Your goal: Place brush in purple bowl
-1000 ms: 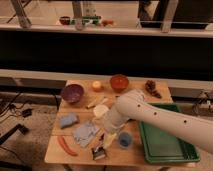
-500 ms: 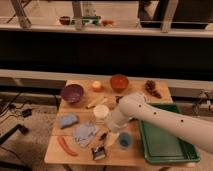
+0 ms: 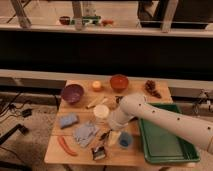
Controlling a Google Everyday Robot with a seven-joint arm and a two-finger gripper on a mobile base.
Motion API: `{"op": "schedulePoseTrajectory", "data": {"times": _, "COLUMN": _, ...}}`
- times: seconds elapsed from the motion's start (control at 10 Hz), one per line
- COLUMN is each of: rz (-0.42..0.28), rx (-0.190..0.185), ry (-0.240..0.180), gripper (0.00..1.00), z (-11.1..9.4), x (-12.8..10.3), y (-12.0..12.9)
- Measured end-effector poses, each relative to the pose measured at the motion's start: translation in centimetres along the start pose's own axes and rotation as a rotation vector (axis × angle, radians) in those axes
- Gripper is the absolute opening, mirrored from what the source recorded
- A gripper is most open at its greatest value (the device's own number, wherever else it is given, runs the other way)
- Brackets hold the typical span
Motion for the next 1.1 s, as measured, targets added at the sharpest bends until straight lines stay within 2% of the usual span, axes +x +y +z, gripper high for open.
{"op": "schedulePoseTrajectory", "data": {"times": 0.7, "rz": 0.023, "rx": -0.045, "ry": 0.006, "gripper": 0.80, "z": 1.7, "x": 1.8, "y": -0.9}}
{"op": "schedulePoseTrajectory", "data": {"times": 1.1, "rz": 0.044, "rx": -0.054, "ry": 0.007, "gripper": 0.80, "z": 2.1, "x": 3.2, "y": -0.3}}
